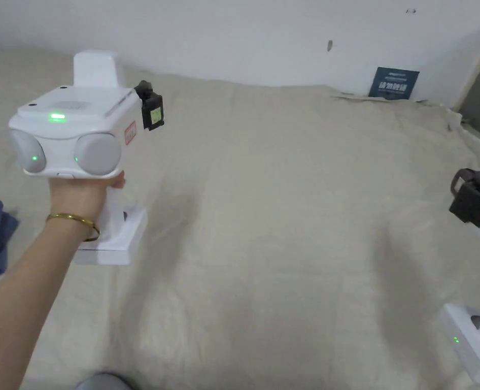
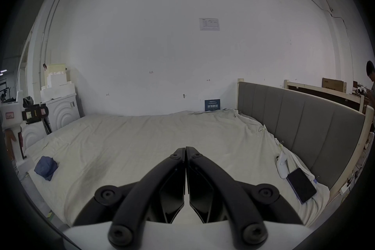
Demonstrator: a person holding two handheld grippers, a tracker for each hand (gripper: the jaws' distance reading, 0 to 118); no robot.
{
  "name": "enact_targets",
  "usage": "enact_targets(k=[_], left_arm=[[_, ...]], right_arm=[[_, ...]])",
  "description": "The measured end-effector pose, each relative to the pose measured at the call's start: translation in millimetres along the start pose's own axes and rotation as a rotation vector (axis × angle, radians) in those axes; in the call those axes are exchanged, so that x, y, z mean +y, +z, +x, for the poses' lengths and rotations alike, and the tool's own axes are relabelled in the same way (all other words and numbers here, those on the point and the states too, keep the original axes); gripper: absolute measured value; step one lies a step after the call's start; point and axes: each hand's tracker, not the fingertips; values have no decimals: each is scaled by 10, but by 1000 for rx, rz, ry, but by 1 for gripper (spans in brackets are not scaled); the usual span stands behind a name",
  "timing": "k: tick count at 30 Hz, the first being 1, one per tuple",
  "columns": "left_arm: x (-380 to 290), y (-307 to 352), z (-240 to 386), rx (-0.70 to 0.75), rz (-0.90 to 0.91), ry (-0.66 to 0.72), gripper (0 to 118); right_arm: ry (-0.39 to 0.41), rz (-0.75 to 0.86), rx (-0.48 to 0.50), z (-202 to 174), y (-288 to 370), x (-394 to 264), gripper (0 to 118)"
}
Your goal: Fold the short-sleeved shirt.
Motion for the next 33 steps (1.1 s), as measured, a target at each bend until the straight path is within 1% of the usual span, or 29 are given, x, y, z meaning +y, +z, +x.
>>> enact_targets(k=[3,7,16,19,23,27,30,33], left_arm=[[-187,110,171,-13,-2,-7,10],[-426,258,351,-33,-1,-33,0],[-817,447,573,-68,-43,-78,0],[-913,496,616,-72,-54,-101,0],[-991,561,604,-88,-68,-72,0],[-1054,585,594,-92,-79,-77,0],[-1087,611,601,-91,-88,-76,0],[-1115,613,608,-93,-92,-79,0]], right_arm=[[7,9,9,-33,86,-24,0],[25,24,20,-76,189,-71,0],[43,33,17,-145,339,-314,0],[16,25,25,-147,365,-399,0],[24,17,8,-121,345,-510,0],[28,3,-13,-73,315,-620,0],[12,-7,-15,-27,319,-670,0],[18,-18,-20,-44,327,-691,0]])
